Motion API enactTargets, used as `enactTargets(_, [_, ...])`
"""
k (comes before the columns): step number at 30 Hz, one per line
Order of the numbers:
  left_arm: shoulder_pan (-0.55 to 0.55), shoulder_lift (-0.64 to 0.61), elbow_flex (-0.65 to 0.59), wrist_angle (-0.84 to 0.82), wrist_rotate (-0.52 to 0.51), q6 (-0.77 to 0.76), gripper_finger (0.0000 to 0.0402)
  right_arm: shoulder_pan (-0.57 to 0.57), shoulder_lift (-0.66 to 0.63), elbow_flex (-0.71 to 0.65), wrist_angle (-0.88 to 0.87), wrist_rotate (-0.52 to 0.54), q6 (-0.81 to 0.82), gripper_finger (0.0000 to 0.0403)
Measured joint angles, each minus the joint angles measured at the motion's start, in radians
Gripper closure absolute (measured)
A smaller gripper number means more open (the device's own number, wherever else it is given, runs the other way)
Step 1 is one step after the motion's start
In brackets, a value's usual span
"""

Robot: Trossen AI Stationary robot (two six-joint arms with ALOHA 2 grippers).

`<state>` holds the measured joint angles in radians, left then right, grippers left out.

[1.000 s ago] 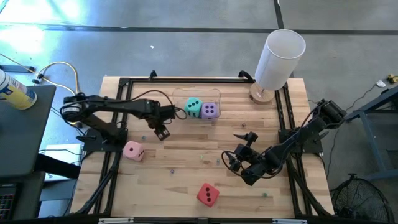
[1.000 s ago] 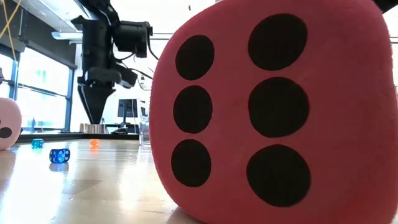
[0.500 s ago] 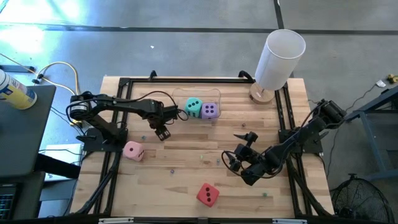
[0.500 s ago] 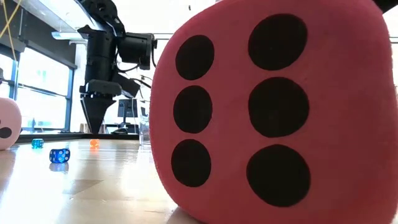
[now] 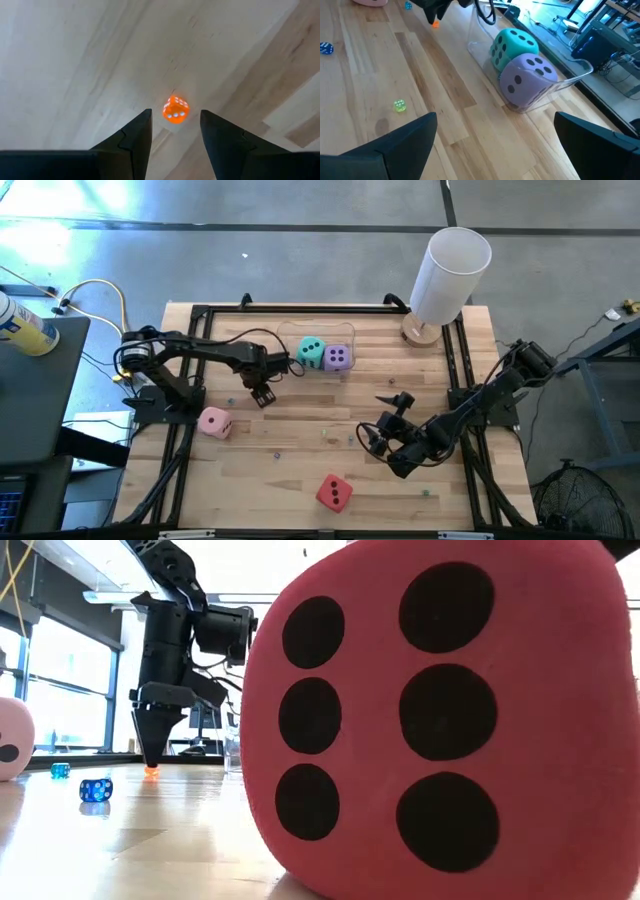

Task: Pick & Place Dice
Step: Put the orange dice into the transparent bin

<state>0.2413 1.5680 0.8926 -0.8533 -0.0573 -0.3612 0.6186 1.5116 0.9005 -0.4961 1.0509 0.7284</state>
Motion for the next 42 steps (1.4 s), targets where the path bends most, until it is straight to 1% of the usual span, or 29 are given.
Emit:
enactTargets(13, [0.012, 0.005, -0.002, 0.023, 0.003, 0.0, 0.0243, 0.0, 0.0, 0.0, 0.002, -0.007, 0.0, 0.0009])
enactTargets(20, [0.012, 0.005, -0.039, 0.033, 0.018, -0.002, 0.0243, 0.0, 0.0, 0.0, 0.003, -0.008, 0.0, 0.0009])
enactTargets(26, [0.012, 0.005, -0.047, 0.048, 0.022, 0.008, 0.0243, 0.0, 0.0, 0.0, 0.003, -0.008, 0.0, 0.0009])
enactTargets(31, [0.012, 0.005, -0.048, 0.065, 0.022, 0.05, 0.0243, 0.0, 0.0, 0.0, 0.003, -0.008, 0.0, 0.0009])
enactTargets(42, [0.012, 0.005, -0.048, 0.078, 0.021, 0.06, 0.0243, 0.0, 0.0, 0.0, 0.003, -0.008, 0.0, 0.0009])
